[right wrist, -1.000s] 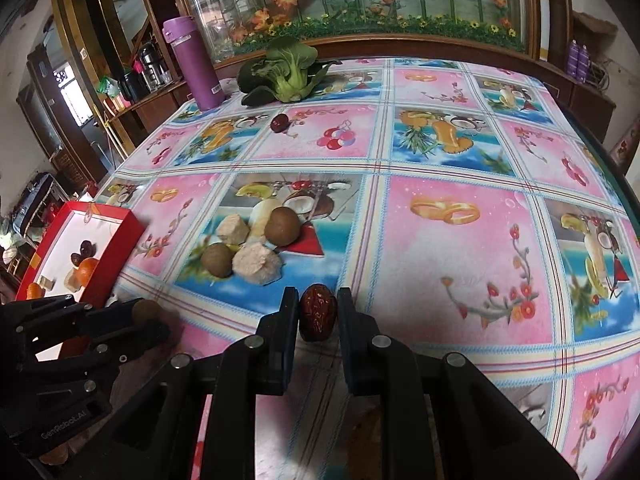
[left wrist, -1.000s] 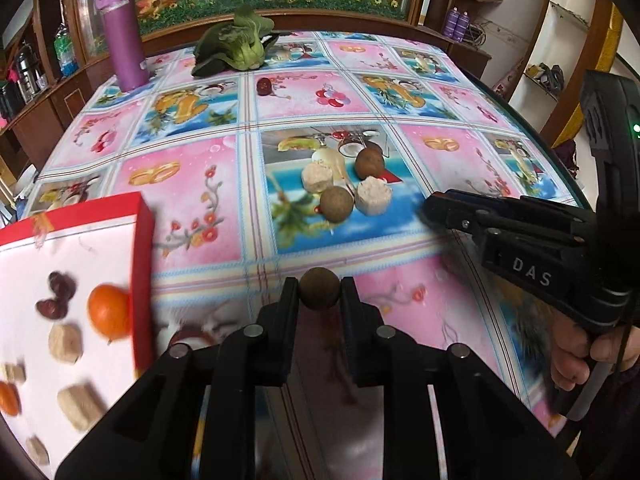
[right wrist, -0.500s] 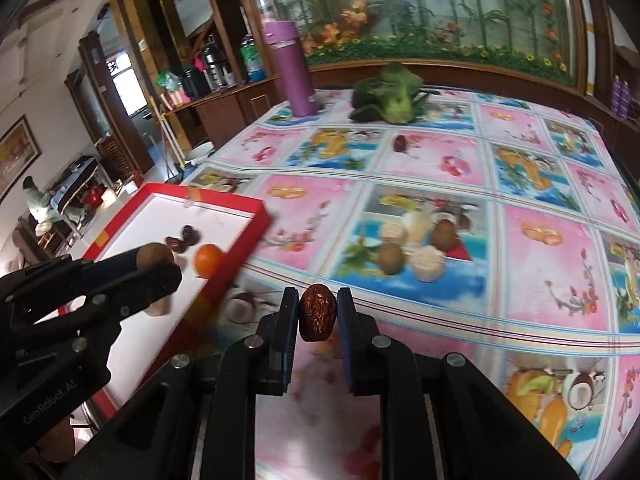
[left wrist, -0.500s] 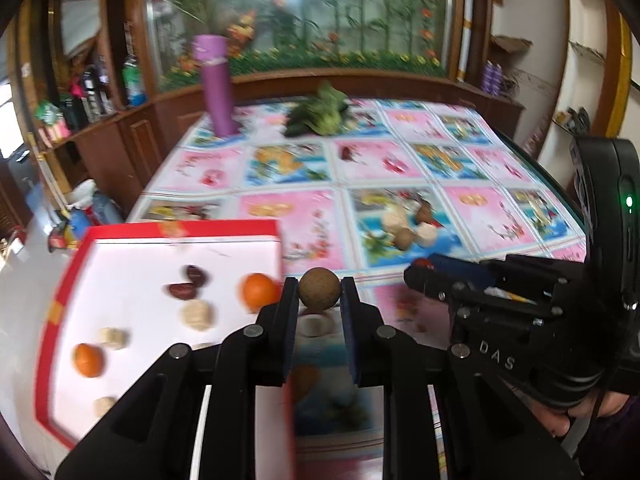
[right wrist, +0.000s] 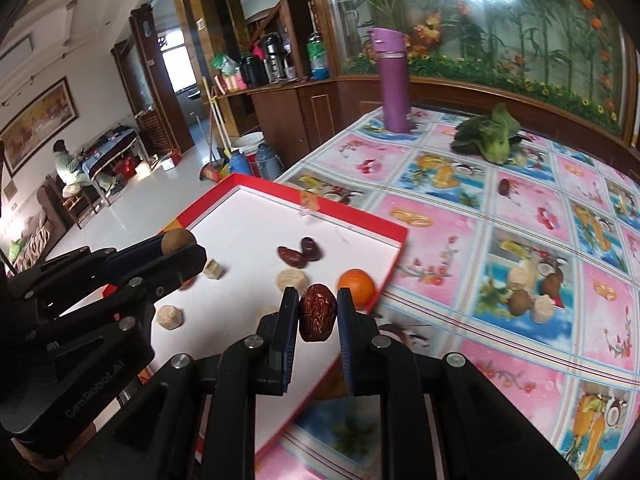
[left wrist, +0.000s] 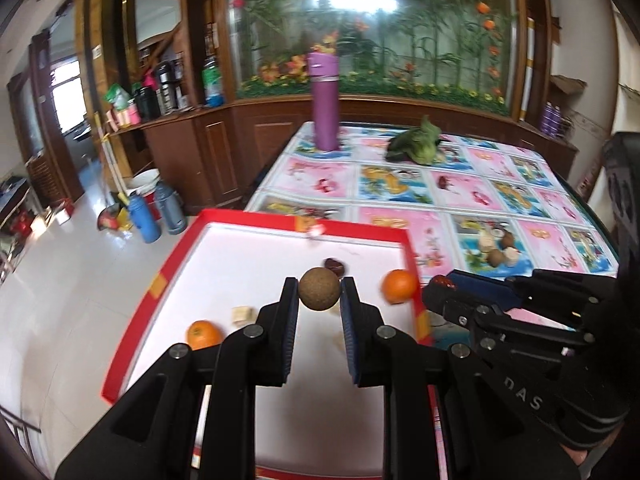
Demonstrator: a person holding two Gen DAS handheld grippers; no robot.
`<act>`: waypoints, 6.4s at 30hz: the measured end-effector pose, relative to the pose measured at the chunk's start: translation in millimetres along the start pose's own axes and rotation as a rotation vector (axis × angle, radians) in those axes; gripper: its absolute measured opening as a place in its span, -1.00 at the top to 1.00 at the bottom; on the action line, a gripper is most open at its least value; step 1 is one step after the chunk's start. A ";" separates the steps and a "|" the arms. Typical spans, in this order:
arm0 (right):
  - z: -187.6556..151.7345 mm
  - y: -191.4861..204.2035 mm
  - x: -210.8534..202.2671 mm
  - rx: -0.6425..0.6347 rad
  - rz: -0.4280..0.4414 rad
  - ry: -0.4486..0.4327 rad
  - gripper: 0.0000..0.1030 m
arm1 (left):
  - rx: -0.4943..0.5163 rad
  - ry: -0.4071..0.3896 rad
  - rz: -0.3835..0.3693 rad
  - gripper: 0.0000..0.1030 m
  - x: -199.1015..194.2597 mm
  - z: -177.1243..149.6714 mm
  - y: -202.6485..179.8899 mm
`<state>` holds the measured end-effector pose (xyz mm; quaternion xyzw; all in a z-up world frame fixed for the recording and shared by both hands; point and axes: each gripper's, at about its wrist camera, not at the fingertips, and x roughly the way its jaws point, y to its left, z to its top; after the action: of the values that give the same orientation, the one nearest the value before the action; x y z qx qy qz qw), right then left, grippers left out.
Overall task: Organize fruits
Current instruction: 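Carry the date and brown ball over the white tray and open both grippers, then move both grippers back toward the pile on the table, then grasp a beige lump with the right gripper while the left gripper approaches the pile, then carry the beige lump with the right gripper while the left gripper carries a brown ball, drop both in tray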
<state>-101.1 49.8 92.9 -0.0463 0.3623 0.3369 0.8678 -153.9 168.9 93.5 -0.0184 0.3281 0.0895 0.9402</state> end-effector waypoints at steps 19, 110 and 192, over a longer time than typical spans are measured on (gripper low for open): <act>-13.0 43.0 41.6 -0.053 0.011 0.108 0.66 | -0.066 0.076 0.080 0.56 31.8 -24.0 48.9; -26.5 -189.4 24.0 0.241 -0.179 0.054 0.40 | 0.213 0.171 -0.066 -0.69 68.9 13.4 -135.1; -17.2 24.0 24.5 -0.018 0.159 0.042 0.45 | -0.039 0.098 0.064 0.52 8.4 -44.5 37.9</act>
<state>-113.7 76.2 68.0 -0.0321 0.3802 0.4070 0.8299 -181.6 203.3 54.4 -0.0306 0.3722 0.1249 0.9192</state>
